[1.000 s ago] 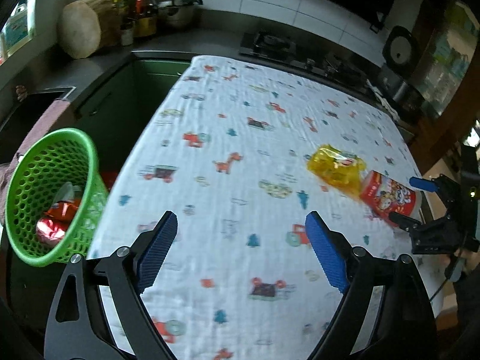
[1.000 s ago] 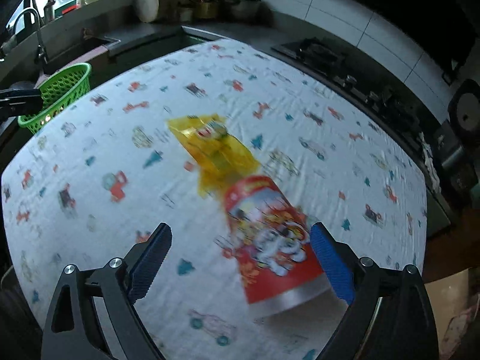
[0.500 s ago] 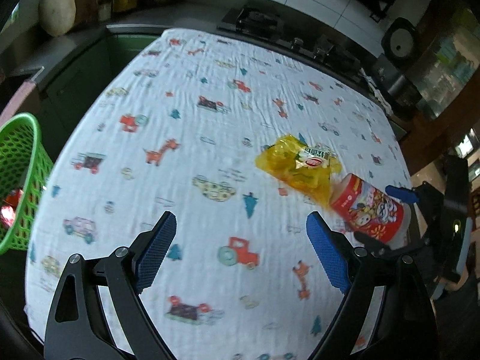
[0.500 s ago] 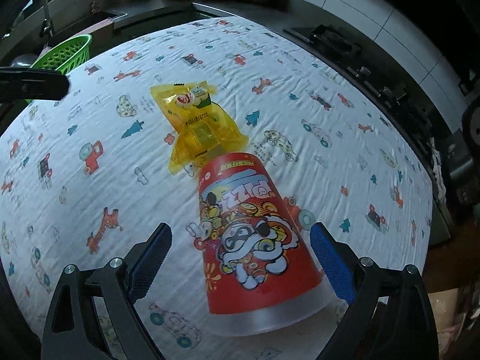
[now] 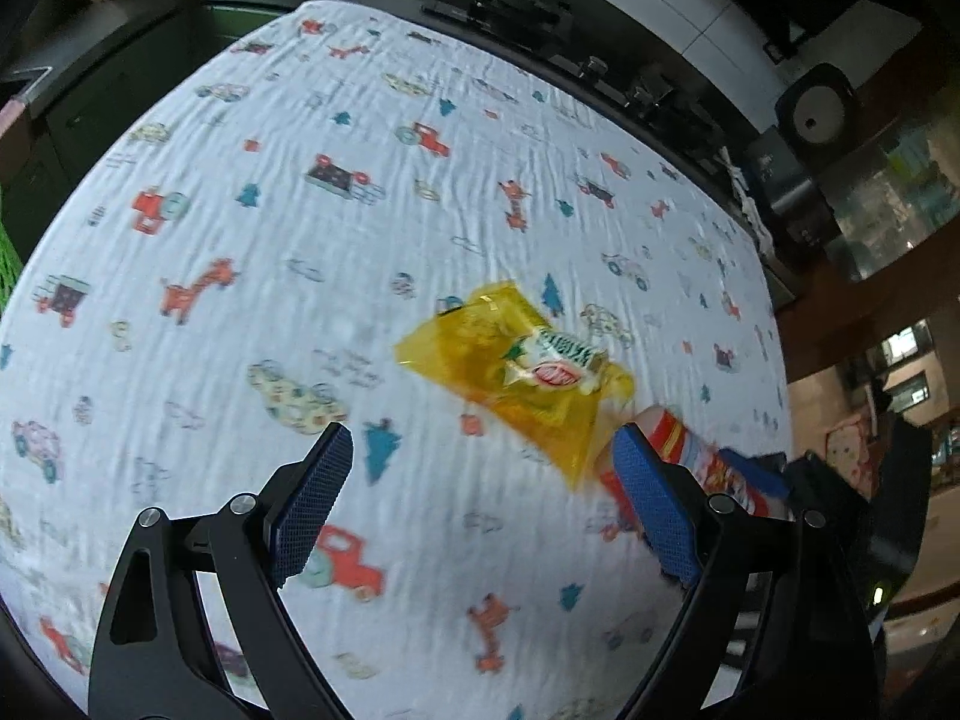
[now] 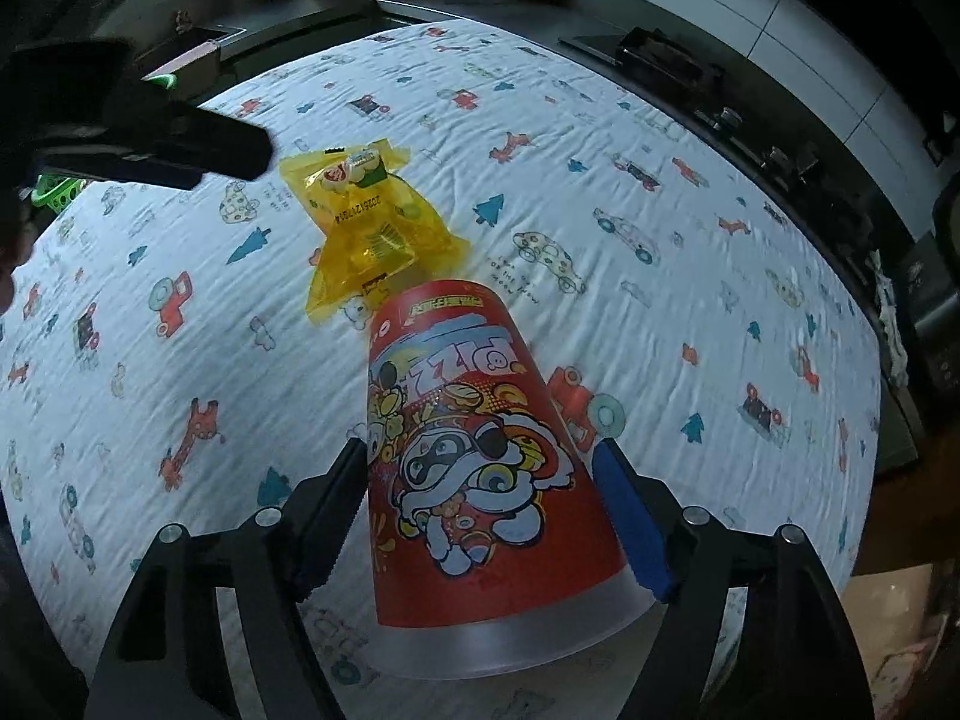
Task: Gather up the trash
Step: 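Close the left tool on the yellow snack bag while the right tool grasps the red paper cup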
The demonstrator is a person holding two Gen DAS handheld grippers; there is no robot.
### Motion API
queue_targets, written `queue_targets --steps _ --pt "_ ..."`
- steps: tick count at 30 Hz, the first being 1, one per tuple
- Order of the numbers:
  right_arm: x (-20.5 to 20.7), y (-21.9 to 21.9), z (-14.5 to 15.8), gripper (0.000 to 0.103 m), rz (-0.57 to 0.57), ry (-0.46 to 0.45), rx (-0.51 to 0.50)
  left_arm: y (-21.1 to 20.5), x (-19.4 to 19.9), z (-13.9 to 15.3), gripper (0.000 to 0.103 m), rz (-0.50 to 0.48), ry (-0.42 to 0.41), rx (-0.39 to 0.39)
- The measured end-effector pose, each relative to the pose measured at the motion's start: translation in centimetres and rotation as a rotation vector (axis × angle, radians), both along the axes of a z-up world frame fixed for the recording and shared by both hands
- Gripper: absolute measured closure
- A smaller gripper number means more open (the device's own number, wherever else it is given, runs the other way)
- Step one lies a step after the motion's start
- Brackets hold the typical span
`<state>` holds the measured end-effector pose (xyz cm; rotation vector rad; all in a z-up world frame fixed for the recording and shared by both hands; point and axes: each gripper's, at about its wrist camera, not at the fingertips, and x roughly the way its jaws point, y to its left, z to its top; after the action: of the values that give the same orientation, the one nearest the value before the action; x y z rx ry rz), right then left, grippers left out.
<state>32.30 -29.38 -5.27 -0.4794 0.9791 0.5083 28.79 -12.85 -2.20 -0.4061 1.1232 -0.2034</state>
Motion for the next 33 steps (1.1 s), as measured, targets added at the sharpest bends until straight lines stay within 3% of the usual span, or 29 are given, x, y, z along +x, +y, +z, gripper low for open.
queue_targets --steps 15,33 --pt "-1.6 -0.3 -0.2 0.03 0.034 0.0 0.017 -2.6 3.7 -2.2 0.015 0.125 0.106 -0.081" --pt "-2.3 -0.1 -0.1 0.03 0.049 0.01 0.035 -3.6 6.6 -5.0 0.017 0.143 0.214 0.02"
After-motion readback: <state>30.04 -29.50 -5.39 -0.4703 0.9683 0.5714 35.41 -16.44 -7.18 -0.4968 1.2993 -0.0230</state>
